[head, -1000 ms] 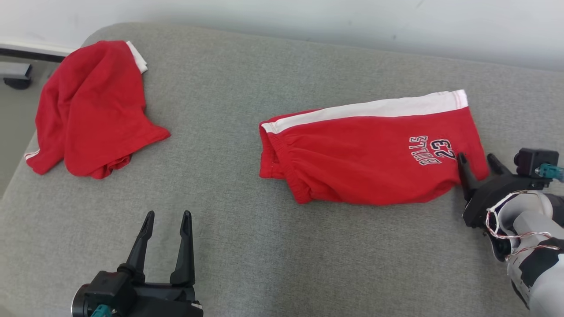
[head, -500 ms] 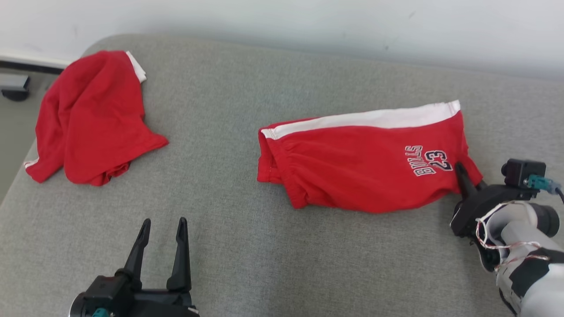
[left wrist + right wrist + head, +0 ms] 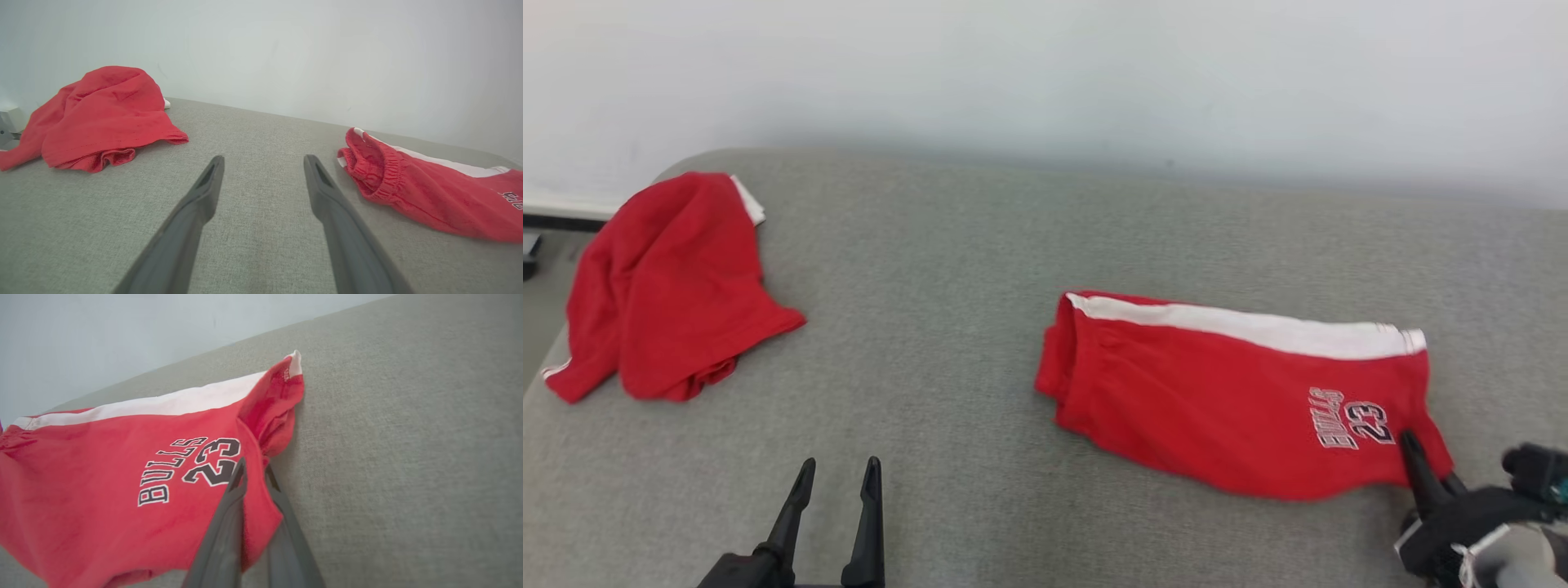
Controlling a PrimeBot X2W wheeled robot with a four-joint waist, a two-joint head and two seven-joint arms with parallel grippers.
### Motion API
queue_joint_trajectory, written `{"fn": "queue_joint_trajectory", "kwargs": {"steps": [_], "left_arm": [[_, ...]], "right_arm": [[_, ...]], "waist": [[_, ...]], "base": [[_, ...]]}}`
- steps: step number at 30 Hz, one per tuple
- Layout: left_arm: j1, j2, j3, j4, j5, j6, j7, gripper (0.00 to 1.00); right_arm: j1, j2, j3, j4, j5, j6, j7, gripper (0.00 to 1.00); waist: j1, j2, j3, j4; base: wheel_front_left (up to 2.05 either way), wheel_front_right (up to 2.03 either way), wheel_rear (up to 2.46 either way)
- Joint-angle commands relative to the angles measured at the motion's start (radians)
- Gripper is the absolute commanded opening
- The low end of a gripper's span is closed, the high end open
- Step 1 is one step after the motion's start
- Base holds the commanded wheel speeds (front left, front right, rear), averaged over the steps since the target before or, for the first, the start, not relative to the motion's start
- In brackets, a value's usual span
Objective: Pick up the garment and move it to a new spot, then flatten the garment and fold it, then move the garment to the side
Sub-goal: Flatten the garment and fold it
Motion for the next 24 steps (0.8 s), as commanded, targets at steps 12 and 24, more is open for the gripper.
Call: {"fn": "queue_joint_trajectory", "kwargs": {"steps": [12, 24], "left_arm": [[-0.004, 0.0, -0.003, 0.012, 0.008, -0.007, -0.003, 1.0], [0.026, 0.0, 0.028, -0.015, 0.013, -0.006, -0.003, 1.0]], "right_arm": [[0.085, 0.021, -0.111, -0.021, -0.053, -0.002, 0.001, 1.0], [-0.042, 0.019, -0.128, 0.054, -0.194, -0.002, 0.02, 1.0]], "waist": [[0.0002, 0.0001, 0.008, -0.073], [0.0002, 0.0001, -0.016, -0.081]], "base": [[0.0, 0.0, 0.0], [0.0, 0.0, 0.0]]}}
